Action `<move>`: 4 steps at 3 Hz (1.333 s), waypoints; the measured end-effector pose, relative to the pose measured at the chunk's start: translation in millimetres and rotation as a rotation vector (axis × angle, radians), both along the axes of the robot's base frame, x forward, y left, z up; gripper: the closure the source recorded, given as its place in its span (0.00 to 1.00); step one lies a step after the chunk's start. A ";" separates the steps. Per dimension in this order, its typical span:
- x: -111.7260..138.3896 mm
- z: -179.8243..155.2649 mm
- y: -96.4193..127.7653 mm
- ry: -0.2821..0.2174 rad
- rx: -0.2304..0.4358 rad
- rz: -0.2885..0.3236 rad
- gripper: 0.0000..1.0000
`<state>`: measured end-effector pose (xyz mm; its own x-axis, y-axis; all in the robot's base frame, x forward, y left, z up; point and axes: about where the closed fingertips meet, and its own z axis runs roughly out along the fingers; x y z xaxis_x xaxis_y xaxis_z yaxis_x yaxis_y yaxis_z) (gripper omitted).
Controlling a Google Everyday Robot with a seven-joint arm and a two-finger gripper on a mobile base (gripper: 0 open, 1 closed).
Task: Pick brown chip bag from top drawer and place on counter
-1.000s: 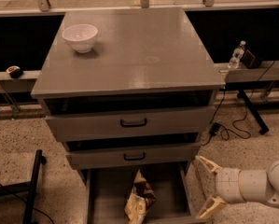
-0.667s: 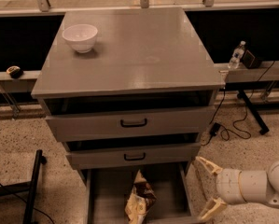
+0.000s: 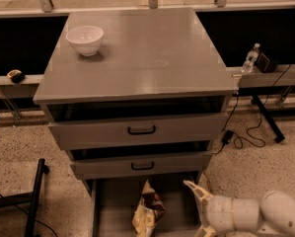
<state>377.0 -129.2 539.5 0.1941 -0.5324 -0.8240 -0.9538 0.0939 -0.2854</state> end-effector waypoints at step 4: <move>0.7 -72.4 48.2 -0.051 0.055 -0.154 0.00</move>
Offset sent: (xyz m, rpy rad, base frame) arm -0.0283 0.0357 -0.0412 0.0193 -0.0542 -0.0245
